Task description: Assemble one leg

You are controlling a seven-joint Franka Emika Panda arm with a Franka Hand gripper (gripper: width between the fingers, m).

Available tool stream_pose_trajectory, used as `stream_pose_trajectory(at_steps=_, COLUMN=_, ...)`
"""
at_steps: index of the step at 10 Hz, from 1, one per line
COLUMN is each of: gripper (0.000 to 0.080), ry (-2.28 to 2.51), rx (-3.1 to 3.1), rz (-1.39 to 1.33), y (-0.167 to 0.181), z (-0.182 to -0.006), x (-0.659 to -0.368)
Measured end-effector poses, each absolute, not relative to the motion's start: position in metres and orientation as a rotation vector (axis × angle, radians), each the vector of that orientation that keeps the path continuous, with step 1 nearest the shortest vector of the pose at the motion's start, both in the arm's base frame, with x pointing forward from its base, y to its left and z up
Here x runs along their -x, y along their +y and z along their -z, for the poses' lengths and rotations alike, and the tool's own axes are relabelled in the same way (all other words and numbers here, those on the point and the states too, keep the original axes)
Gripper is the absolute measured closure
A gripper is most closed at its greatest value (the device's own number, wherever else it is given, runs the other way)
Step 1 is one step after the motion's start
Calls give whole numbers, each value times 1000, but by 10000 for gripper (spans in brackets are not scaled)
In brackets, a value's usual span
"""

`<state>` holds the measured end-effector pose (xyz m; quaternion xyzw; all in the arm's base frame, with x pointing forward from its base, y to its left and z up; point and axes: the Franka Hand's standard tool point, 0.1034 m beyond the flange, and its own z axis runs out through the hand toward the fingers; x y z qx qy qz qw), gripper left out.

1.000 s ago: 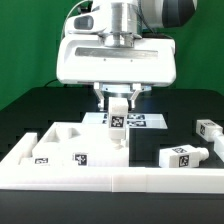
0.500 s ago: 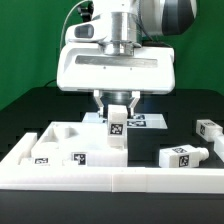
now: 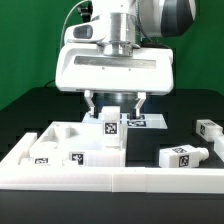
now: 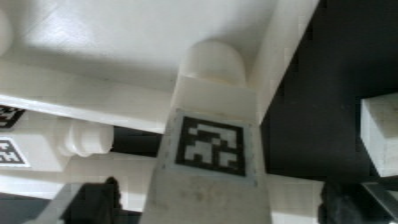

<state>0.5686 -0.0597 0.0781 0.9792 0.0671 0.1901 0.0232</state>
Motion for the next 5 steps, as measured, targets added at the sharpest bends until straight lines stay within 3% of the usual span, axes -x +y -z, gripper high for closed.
stream_pose_trajectory(at_steps=1, gripper=179, ry=190, rx=-3057, rz=-548, y=-64, z=-81, x=-567)
stream_pose_trajectory(at_steps=5, gripper=151, ry=145, rx=-3148, rz=-404, y=-64, z=-93, x=-571)
